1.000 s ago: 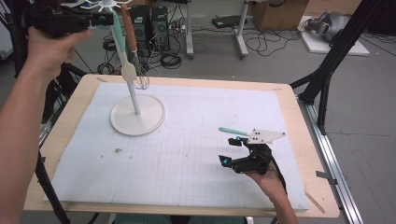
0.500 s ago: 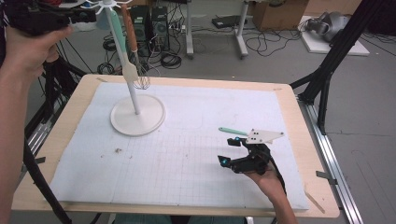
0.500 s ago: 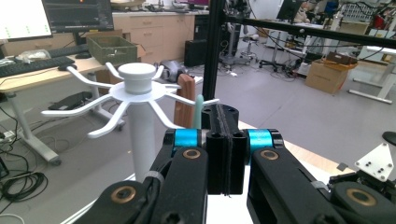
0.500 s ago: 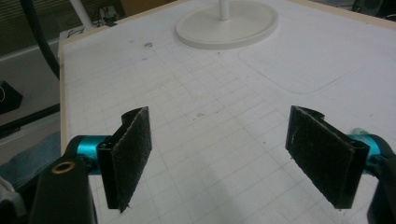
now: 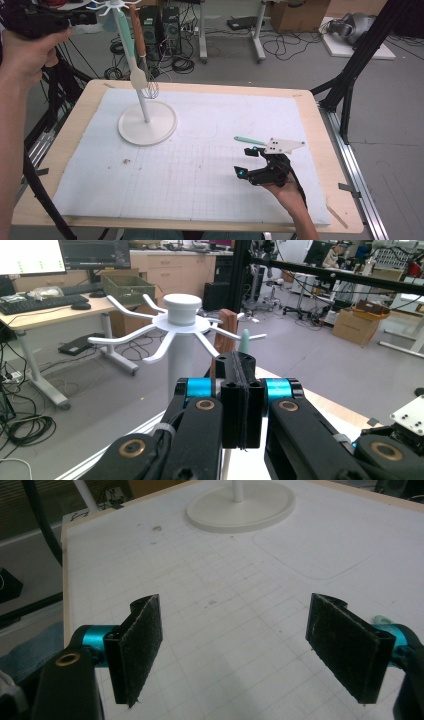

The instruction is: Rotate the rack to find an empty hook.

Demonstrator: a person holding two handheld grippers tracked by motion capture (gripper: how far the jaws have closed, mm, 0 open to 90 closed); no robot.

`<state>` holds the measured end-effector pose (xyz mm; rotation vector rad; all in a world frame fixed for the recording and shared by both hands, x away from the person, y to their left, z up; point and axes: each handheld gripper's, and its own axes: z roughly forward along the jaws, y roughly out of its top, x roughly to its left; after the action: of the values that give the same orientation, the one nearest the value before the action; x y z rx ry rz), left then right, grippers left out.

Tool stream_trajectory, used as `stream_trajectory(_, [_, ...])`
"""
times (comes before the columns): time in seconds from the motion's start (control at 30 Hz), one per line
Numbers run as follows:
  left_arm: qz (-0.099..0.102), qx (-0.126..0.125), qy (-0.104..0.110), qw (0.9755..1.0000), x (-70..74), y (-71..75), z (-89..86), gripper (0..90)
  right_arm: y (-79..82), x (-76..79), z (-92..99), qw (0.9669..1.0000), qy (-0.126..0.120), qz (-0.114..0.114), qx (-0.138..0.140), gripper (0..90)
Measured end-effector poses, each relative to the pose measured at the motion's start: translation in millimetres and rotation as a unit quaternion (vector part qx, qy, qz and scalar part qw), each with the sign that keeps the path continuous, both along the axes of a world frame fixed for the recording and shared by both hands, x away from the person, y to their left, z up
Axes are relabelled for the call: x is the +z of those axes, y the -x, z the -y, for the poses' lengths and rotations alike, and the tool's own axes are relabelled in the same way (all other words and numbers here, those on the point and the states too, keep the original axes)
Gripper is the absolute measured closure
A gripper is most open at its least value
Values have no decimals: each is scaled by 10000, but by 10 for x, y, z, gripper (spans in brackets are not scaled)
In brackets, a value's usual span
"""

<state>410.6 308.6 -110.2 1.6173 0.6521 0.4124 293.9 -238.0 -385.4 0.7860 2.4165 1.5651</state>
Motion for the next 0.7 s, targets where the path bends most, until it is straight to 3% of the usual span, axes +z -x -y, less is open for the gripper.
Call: stream_trajectory(0.7, [-35, -221, -5, 9997, -38, -73, 162, 895, 4, 8, 18, 10000, -32, 3, -8, 213])
